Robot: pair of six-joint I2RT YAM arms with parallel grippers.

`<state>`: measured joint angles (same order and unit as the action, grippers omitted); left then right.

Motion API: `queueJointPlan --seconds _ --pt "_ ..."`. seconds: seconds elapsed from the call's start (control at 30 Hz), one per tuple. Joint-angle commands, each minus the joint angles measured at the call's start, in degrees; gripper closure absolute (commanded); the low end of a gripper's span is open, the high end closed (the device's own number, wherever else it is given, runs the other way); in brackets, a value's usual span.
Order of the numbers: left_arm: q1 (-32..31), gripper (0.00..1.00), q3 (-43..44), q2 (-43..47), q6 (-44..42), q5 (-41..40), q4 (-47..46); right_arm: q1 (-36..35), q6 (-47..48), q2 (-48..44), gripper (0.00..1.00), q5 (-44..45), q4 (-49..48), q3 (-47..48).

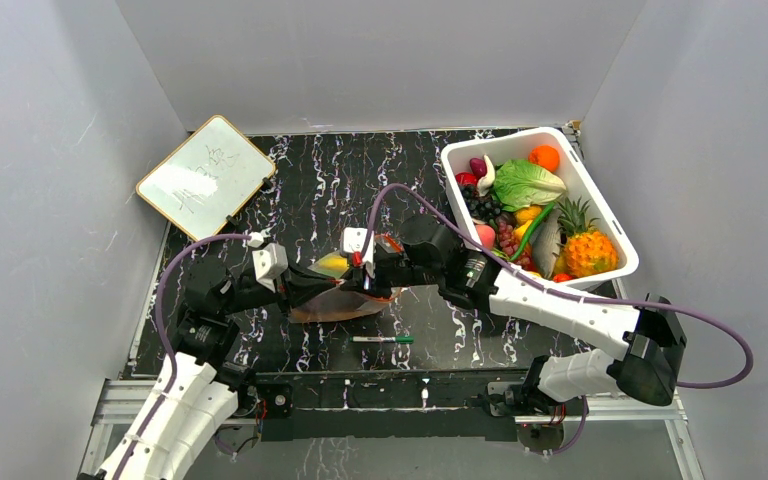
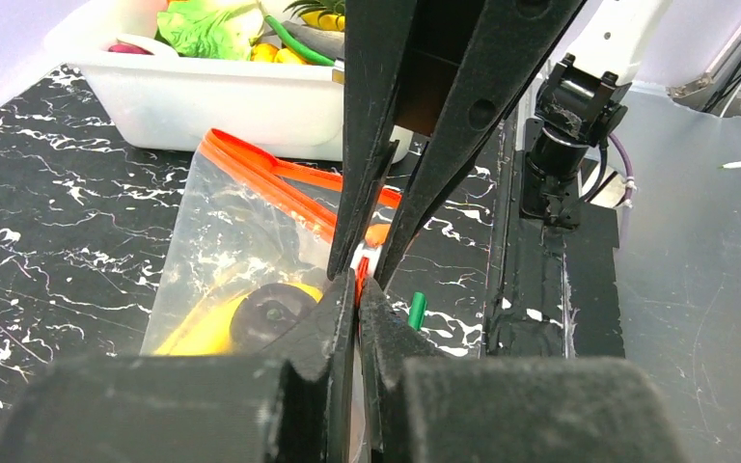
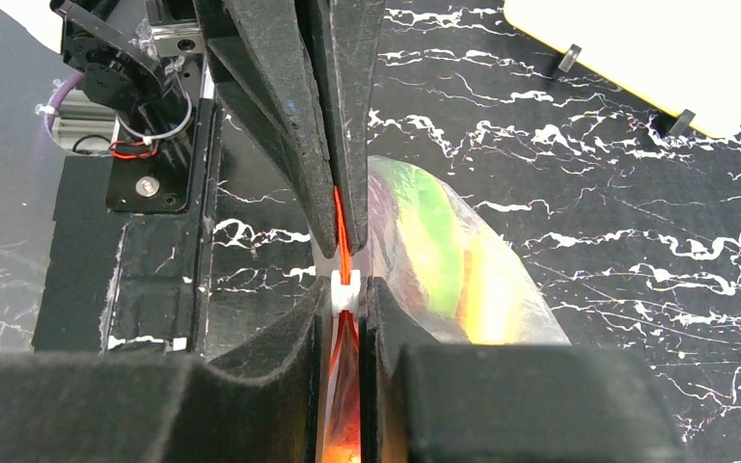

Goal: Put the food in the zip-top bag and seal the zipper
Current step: Zip the zipper food storage bag at the center of the board.

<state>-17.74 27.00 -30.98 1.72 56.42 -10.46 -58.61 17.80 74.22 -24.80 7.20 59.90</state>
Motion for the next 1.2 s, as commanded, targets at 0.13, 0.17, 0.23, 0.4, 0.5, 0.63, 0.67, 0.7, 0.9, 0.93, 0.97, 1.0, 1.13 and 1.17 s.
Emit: queueJointPlan --seconds 0.13,0.17,0.23,0.4,0.5,0.63,0.67,0.7,0.9,0.93,0.97,1.0,1.13,1.17 --pt "0.02 1.00 5.86 2.97 -3.61 -5.14 5.21 0.30 0.44 -2.48 1.00 4.09 -1.32 1.83" --pt "0.05 1.00 6.59 3.29 -4.17 -6.40 6.34 0.30 0.62 -2.78 1.00 4.67 -0.70 1.68" --pt "0.01 1.00 8.11 3.84 -5.28 -8.50 8.17 0.47 0.89 -3.40 1.00 6.06 0.24 1.41" --pt "0.04 1.00 11.34 4.30 -7.11 -12.28 11.17 1.76 0.83 -4.80 1.00 7.63 2.26 1.40" --pt "0.02 1.00 11.91 4.48 -8.02 -13.48 12.60 2.33 0.96 -5.58 1.00 8.07 3.16 1.66" --pt "0.02 1.00 12.15 5.14 -8.79 -16.73 14.31 2.70 1.90 -6.48 1.00 9.68 4.88 1.89" --pt "0.05 1.00 12.13 5.58 -8.83 -17.58 14.48 2.90 2.07 -6.72 1.00 10.09 5.38 1.89" --pt "0.07 1.00 12.06 5.88 -8.83 -18.37 14.50 3.07 2.22 -6.98 1.00 10.38 5.87 1.89" --pt "0.00 1.00 11.44 5.02 -9.29 -20.42 15.48 3.20 2.99 -7.55 1.00 8.05 7.63 2.67" --pt "0.06 1.00 11.49 4.67 -9.23 -19.93 15.55 3.17 3.10 -7.51 1.00 7.49 7.50 2.70" --pt "0.07 1.00 11.43 4.28 -9.13 -19.08 15.51 3.17 3.11 -7.40 1.00 6.96 7.25 2.75" --pt "0.05 1.00 11.50 3.82 -9.04 -17.39 15.33 3.22 3.12 -7.29 1.00 6.42 6.95 2.87" --pt "0.07 0.67 11.58 1.53 -9.16 -9.11 15.10 3.23 2.88 -5.43 1.00 3.55 6.13 4.74" --pt "0.07 0.57 11.33 1.05 -9.24 -7.37 14.77 3.23 2.79 -4.97 1.00 3.01 5.97 5.33"
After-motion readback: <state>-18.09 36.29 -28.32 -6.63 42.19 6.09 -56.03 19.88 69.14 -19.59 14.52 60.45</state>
